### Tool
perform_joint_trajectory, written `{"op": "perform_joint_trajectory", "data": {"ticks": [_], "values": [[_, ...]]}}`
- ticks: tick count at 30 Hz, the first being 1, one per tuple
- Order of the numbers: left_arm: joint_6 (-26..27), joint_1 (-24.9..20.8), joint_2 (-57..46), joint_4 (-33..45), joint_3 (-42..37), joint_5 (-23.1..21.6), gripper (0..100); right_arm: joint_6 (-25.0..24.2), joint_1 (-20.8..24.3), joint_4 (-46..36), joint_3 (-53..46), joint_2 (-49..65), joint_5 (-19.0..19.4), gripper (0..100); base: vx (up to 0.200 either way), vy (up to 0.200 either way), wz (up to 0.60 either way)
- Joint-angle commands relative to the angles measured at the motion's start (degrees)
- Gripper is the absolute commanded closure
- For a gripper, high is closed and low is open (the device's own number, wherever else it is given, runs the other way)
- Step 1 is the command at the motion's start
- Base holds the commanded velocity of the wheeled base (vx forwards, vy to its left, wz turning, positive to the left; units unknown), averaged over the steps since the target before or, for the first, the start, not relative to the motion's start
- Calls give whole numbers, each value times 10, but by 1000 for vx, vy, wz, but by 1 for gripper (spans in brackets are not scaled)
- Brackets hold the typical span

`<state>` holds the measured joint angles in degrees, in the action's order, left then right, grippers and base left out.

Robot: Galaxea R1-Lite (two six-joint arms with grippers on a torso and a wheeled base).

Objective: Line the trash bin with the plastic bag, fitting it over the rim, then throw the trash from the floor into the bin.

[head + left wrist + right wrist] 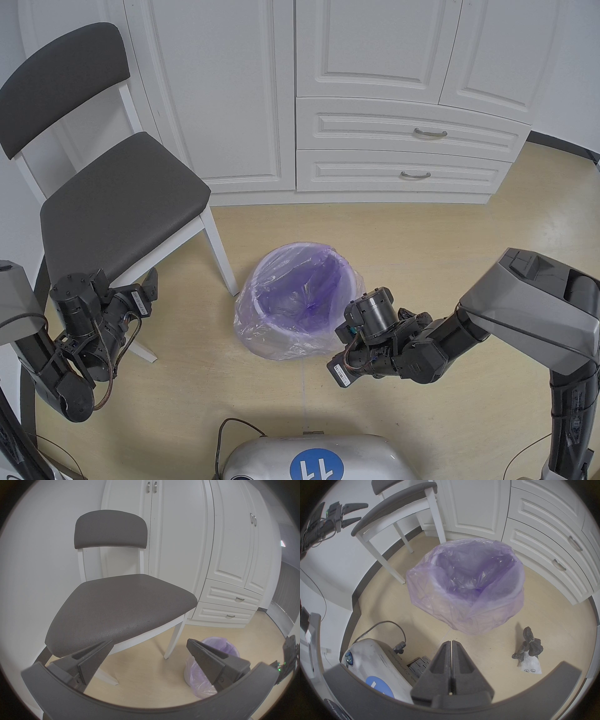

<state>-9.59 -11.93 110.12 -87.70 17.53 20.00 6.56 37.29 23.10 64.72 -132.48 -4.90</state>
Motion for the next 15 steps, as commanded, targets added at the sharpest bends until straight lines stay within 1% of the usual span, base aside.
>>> {"op": "perform_joint_trajectory", "data": {"ticks": [1,5,10,13,15], "values": [[-1,-2,-3,0,-3,0,0,1,-1,0,41,-69,-3,100,0,0,0],[-2,-2,-3,0,-3,0,0,-50,-7,-4,95,-115,-8,100,0,0,0],[-2,-2,0,0,-3,-1,0,-57,-25,-9,129,-138,-10,100,0,0,0],[-2,-2,-1,0,-4,-1,0,-54,-31,-14,119,-128,-10,100,0,0,0],[-2,-2,-2,0,-4,0,0,-51,-23,-10,85,-97,-7,100,0,0,0]]}}
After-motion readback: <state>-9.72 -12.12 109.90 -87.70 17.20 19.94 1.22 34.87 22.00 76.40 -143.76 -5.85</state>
